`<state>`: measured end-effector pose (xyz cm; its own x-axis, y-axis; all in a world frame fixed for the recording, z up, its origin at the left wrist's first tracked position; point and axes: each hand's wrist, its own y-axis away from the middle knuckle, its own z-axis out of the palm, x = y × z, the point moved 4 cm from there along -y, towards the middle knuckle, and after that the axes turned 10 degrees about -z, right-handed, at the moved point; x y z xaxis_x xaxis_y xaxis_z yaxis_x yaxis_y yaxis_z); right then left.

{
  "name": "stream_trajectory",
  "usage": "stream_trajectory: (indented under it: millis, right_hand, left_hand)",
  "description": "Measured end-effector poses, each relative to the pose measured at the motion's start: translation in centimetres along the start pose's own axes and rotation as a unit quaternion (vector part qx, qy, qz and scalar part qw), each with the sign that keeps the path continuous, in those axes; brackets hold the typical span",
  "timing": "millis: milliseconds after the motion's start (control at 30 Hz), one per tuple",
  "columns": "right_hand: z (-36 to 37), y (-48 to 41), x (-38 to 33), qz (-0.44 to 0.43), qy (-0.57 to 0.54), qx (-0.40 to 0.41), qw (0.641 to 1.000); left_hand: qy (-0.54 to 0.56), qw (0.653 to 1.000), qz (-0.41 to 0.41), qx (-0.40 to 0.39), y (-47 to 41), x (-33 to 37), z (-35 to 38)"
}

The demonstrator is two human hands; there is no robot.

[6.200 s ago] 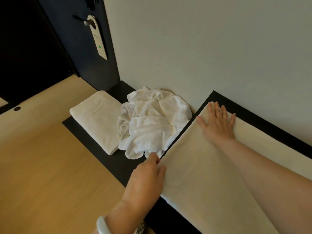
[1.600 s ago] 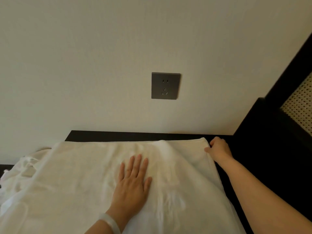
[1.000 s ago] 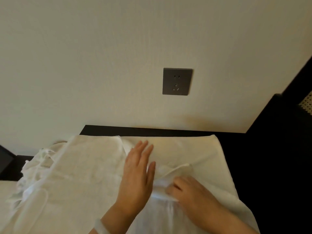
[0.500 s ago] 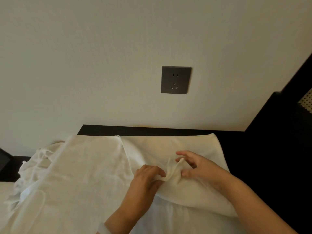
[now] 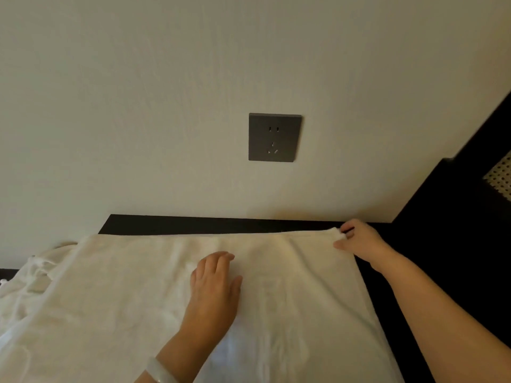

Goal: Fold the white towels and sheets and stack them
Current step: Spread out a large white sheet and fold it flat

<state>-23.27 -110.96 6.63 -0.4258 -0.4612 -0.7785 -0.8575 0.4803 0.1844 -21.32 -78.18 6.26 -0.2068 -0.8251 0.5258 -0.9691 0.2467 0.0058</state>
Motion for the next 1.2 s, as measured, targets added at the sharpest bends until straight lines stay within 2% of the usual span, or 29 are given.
stream_trajectory:
  millis: [67,200,300,467,600,733,800,967,1133,1200]
  right_hand:
    - [0.1,-0.8,1.2,0.006,0.024,0.006,1.0]
    - [-0.2,-1.6,1.9,-0.034,0.076,0.031,0.996]
    - [0.2,-1.8,1.9,-0.047,0.109,0.001,0.993]
    - [0.0,-2.3,0.9,-0.11,0.179,-0.046,0.977]
    - [-0.4,-3.3,0.3,-0.141,0.234,-0.094,0.957]
    - [-1.3,-4.7,-0.6,-0.19,0.233,-0.022,0.953]
    - [-0.7,-4.8,0.1,-0.168,0.236,-0.033,0.957]
    - [-0.3,-4.6,1.1,-0.175,0.134,-0.055,0.974]
    - [0.5,-4.8,1.6,-0.144,0.098,-0.05,0.983]
    - [0.3,-4.9,2.0,-0.124,0.052,-0.038,0.99]
  left_hand:
    - [-0.032,0.999,0.017,-0.032,-0.8,-0.3,0.9]
    - [-0.089,0.993,0.067,-0.028,-3.8,0.0,1.0]
    - [-0.135,0.986,0.096,-0.023,-7.1,0.7,0.8]
    - [-0.226,0.964,0.122,-0.073,-11.2,1.2,1.2]
    - [-0.224,0.961,0.139,-0.084,-12.6,1.5,1.2]
    - [-0.216,0.964,0.142,-0.067,-13.1,1.6,1.1]
    - [-0.2,0.967,0.141,-0.07,-13.1,1.5,1.2]
    - [-0.162,0.969,0.154,-0.107,-12.8,0.7,1.2]
    - [-0.224,0.952,0.124,-0.168,-13.9,0.2,0.6]
    - [-0.242,0.949,0.135,-0.152,-14.4,0.5,0.6]
